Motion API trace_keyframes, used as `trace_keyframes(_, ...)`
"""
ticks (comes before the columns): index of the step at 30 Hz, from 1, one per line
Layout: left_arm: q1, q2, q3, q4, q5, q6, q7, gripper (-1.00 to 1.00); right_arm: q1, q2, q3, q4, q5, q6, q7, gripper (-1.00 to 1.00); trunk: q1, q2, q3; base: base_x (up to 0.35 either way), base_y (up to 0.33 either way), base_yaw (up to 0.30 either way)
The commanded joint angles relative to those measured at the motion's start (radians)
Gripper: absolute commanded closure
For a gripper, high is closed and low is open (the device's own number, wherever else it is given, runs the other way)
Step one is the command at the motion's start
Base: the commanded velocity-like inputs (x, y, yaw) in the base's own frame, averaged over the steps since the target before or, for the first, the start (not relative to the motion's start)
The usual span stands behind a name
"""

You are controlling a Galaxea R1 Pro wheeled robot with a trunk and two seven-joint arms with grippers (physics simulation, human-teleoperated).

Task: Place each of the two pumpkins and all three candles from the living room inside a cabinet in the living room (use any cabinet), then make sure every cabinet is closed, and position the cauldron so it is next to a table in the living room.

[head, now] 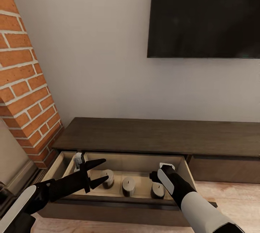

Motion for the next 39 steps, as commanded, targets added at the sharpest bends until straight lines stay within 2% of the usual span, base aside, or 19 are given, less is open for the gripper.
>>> trace_keyframes(1, -0.001, 0.001, 0.000, 0.000, 0.010, 0.001, 0.010, -1.00, -0.001, -0.001, 0.006, -0.002, -0.011, -0.005, -0.010, -1.00, -0.004, 0.007, 0.002, -0.002, 0.000, 0.000)
trace_keyframes(6, -0.001, 0.001, 0.000, 0.000, 0.010, 0.001, 0.010, -1.00, -0.001, -0.001, 0.011, -0.001, -0.011, -0.105, -0.006, -1.00, -0.023, 0.042, 0.018, 0.000, 0.000, 0.000)
trace_keyframes(9, -0.001, 0.000, 0.000, 0.000, 0.010, 0.001, 0.010, -1.00, -0.001, 0.000, 0.040, -0.001, -0.001, -0.130, -0.005, -1.00, -0.035, 0.063, 0.027, -0.016, 0.000, 0.000)
trace_keyframes(14, -0.001, 0.000, -0.001, 0.001, 0.010, 0.001, 0.010, -1.00, -0.001, 0.000, 0.054, -0.002, 0.003, -0.137, -0.005, -1.00, -0.054, 0.098, 0.043, -0.199, 0.000, 0.000)
trace_keyframes(25, -0.001, 0.001, -0.001, 0.004, 0.010, 0.001, 0.010, -1.00, -0.001, -0.001, 0.055, -0.003, 0.001, -0.131, -0.005, -1.00, -0.096, 0.175, 0.077, -0.140, 0.020, 0.000)
trace_keyframes(39, -0.001, 0.001, 0.001, 0.004, 0.010, 0.001, 0.010, -1.00, -0.001, 0.001, 0.056, -0.014, 0.001, -0.128, -0.006, -1.00, -0.150, 0.273, 0.122, -0.018, 0.003, 0.000)
